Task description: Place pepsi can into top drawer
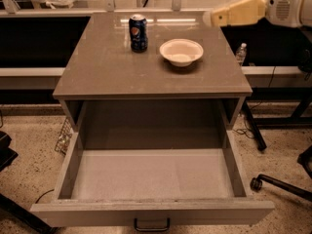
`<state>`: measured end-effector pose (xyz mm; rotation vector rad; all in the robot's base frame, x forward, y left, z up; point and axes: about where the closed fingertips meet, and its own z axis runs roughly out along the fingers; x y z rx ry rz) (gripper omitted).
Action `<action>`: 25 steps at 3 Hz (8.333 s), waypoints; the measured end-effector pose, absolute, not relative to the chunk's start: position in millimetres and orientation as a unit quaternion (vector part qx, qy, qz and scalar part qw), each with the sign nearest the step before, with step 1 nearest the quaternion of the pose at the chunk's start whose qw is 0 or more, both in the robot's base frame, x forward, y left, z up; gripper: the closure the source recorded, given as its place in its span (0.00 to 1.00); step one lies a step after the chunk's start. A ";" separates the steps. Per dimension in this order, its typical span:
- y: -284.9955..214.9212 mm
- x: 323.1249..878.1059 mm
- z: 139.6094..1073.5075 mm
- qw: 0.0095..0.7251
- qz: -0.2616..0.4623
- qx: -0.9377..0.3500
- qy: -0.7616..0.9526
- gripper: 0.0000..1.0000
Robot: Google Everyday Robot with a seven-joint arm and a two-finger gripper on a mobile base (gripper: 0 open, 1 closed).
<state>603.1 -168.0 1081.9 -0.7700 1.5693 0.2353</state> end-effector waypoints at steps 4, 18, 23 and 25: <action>-102.3 701.4 1027.5 0.656 0.188 -0.292 0.670 0.00; 77.9 861.2 938.4 0.594 0.313 -0.328 0.665 1.00; -40.4 651.5 998.9 0.646 0.281 -0.331 0.627 1.00; -111.0 547.4 926.2 0.638 0.317 -0.351 0.608 1.00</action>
Offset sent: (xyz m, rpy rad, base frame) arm 0.0094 0.0063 0.0017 0.0339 -0.0106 -0.0140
